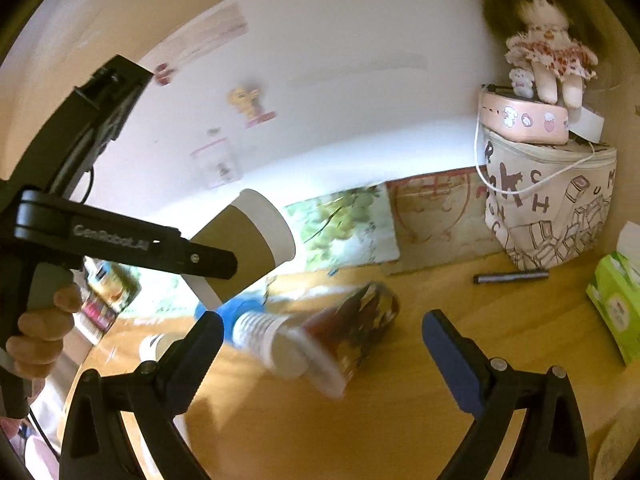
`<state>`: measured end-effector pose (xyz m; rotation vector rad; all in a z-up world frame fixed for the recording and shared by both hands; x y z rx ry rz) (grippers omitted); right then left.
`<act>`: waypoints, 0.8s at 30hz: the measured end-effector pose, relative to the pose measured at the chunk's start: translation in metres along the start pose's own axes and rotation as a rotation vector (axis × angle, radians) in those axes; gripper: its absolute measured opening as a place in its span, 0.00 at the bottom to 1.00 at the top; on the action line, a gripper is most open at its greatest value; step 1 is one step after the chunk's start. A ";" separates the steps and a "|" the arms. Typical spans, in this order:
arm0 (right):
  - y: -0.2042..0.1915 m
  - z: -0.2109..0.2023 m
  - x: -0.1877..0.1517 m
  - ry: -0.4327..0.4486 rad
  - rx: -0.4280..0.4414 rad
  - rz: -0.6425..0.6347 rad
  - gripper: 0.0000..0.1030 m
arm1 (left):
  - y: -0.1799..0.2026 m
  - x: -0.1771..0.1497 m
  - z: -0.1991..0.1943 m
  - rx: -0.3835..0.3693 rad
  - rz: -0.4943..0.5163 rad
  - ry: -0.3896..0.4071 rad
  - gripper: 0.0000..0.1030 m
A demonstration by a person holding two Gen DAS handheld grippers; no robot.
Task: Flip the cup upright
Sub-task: 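Lift the brown-sleeved cup with the right gripper and rotate it rim-up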
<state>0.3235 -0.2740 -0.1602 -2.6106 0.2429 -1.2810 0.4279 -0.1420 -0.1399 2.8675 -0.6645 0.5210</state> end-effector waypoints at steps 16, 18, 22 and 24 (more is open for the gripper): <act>-0.079 -0.092 -0.092 -0.073 -0.028 -0.009 0.97 | -0.028 -0.159 -0.067 -0.027 -0.102 0.069 0.64; -0.085 -0.103 -0.105 -0.089 -0.031 -0.002 0.97 | -0.030 -0.181 -0.068 -0.038 -0.106 0.071 0.64; -0.095 -0.118 -0.126 -0.118 -0.042 0.005 0.97 | -0.031 -0.215 -0.065 -0.072 -0.122 0.071 0.64; -0.099 -0.126 -0.138 -0.142 -0.052 -0.009 0.97 | -0.030 -0.229 -0.062 -0.077 -0.127 0.070 0.64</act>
Point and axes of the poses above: each gripper's, at about its wrist camera, not at the fingertips, and z roughly the way its jaws point, y to its right, x to its top, the point moved 3 cm from there along z, roughly the way its jaws point, and after that the axes turned 2 degrees about -y, right-handed, at the moved point
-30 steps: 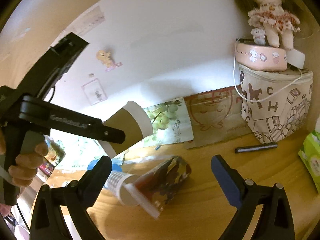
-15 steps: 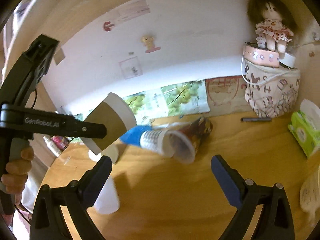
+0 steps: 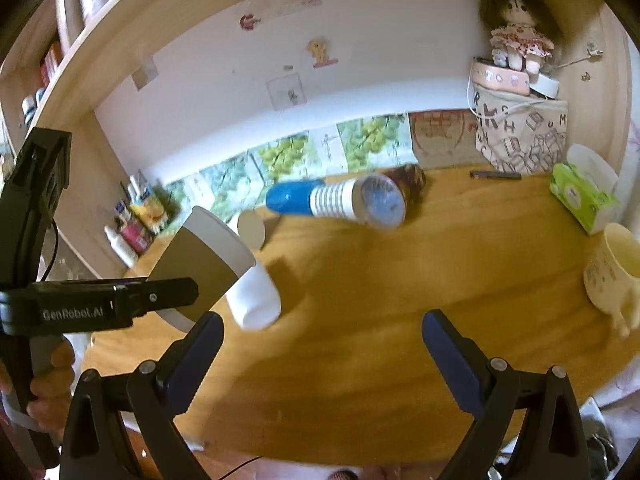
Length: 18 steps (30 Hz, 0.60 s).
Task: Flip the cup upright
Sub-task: 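Lift the brown-sleeved cup with the right gripper and rotate it rim-up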
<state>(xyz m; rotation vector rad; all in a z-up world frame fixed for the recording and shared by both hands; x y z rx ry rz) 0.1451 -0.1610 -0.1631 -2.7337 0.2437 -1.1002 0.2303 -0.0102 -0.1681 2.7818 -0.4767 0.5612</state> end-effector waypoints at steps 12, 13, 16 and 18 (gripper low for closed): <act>-0.003 -0.009 -0.040 -0.139 0.000 0.008 0.97 | -0.012 -0.062 0.037 -0.033 -0.101 -0.027 0.64; -0.003 -0.007 -0.042 -0.152 0.007 0.014 0.97 | -0.012 -0.065 0.040 -0.032 -0.105 -0.033 0.64; 0.000 0.002 -0.047 -0.212 0.057 0.065 0.97 | -0.010 -0.072 0.050 -0.035 -0.102 -0.059 0.64; 0.002 0.010 -0.049 -0.254 0.094 0.108 0.97 | -0.009 -0.076 0.054 -0.033 -0.096 -0.067 0.64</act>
Point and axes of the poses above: each gripper's, at about its wrist camera, not at the fingertips, and z roughly the way its jaws point, y to its right, x to its top, the point moved 3 cm from there along z, roughly the way its jaws point, and after that the axes turned 2 degrees about -y, right-handed, at the moved point
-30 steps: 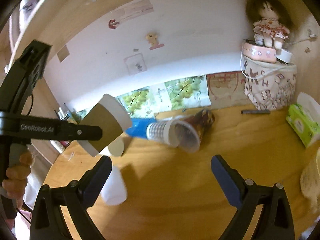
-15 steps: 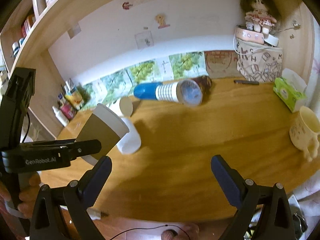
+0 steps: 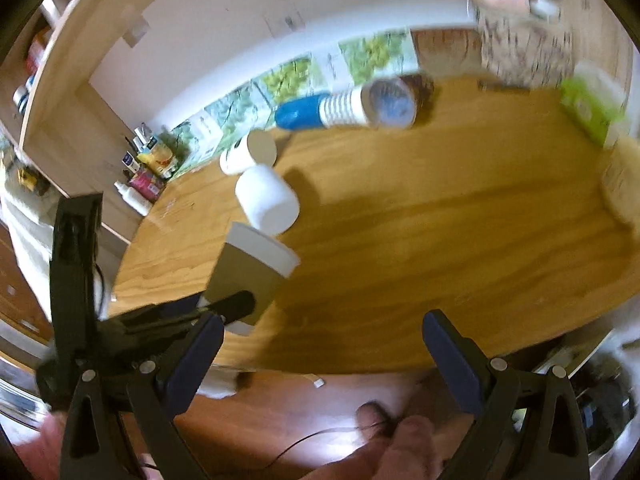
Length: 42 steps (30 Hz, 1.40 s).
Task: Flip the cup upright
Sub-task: 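Lift the brown-sleeved cup with the right gripper and rotate it rim-up, then lower the upright cup onto the desk with the right gripper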
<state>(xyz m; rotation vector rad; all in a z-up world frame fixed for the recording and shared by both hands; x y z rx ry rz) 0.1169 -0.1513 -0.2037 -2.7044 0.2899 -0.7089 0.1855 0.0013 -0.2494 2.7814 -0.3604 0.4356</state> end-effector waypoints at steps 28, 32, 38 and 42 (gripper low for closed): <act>0.003 0.097 0.030 -0.378 0.288 0.223 0.93 | -0.016 -0.013 0.030 -0.038 -0.127 -0.098 0.65; 0.000 0.114 0.034 -0.433 0.299 0.239 0.92 | -0.014 -0.014 0.034 -0.054 -0.137 -0.141 0.65; 0.000 0.127 0.040 -0.483 0.320 0.270 0.89 | -0.016 -0.016 0.033 -0.077 -0.171 -0.160 0.68; 0.000 0.131 0.043 -0.502 0.323 0.261 0.87 | -0.016 -0.016 0.026 -0.090 -0.180 -0.141 0.75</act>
Point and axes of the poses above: each gripper's, at about its wrist camera, not at the fingertips, and z roughly the way its jaws point, y to its right, x to its top, the point moved 3 cm from there along z, roughly the way its jaws point, and after that the axes turned 2 degrees about -y, right-handed, at the moved point
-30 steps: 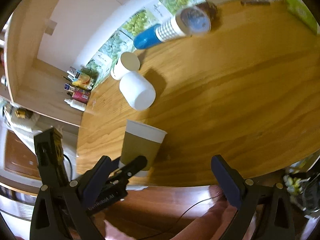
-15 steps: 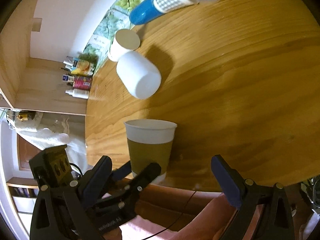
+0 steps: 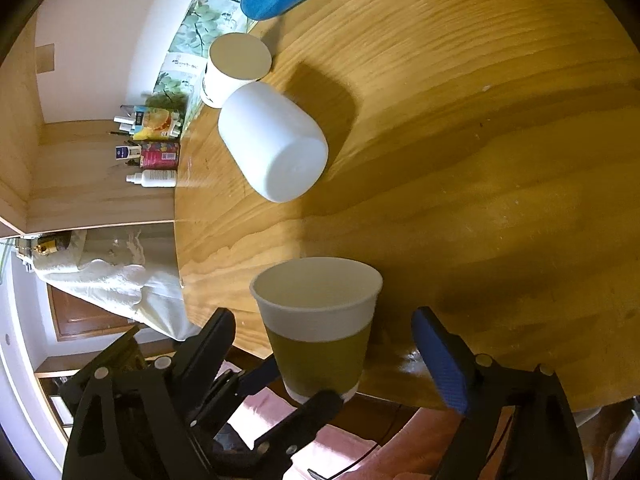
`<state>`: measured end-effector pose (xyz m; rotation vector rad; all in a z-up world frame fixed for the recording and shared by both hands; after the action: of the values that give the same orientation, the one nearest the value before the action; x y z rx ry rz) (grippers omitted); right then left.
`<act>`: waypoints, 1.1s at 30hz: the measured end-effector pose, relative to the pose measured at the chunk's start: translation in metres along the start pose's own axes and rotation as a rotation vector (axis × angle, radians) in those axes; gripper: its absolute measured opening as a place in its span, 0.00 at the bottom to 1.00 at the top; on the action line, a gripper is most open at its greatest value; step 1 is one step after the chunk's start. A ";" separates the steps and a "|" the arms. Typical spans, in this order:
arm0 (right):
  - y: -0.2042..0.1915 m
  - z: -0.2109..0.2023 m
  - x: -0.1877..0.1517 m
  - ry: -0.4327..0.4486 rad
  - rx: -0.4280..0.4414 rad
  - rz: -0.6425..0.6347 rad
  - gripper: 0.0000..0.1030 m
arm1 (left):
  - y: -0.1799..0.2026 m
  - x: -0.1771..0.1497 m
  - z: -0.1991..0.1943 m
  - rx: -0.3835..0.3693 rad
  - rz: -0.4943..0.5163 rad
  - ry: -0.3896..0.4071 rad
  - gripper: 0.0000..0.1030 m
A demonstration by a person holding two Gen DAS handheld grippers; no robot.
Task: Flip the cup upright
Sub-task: 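Lower the upright cup onto the desk with the right gripper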
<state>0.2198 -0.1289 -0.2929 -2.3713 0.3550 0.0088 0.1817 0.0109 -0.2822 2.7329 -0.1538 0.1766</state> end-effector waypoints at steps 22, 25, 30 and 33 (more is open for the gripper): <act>-0.018 0.000 0.004 0.034 -0.042 -0.108 0.62 | -0.002 -0.006 -0.016 0.002 -0.032 0.023 0.79; -0.020 -0.009 0.004 0.090 -0.059 -0.140 0.61 | -0.001 -0.007 -0.017 -0.005 -0.031 0.025 0.79; -0.025 -0.032 0.000 0.238 -0.138 -0.244 0.60 | -0.003 -0.009 -0.017 -0.019 -0.048 0.022 0.79; -0.029 -0.042 -0.006 0.330 -0.210 -0.329 0.59 | -0.005 -0.009 -0.018 -0.033 -0.066 0.029 0.79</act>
<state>0.2171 -0.1354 -0.2423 -2.6138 0.1158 -0.5265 0.1718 0.0231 -0.2694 2.6965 -0.0573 0.1934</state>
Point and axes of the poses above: each gripper's, at about its wrist camera, not at the fingertips, and z roughly the way its jaws point, y to its right, x to its top, the point moved 3 cm from there along z, roughly the way its jaws point, and after that the axes turned 2 degrees about -y, right-handed, at the moved point
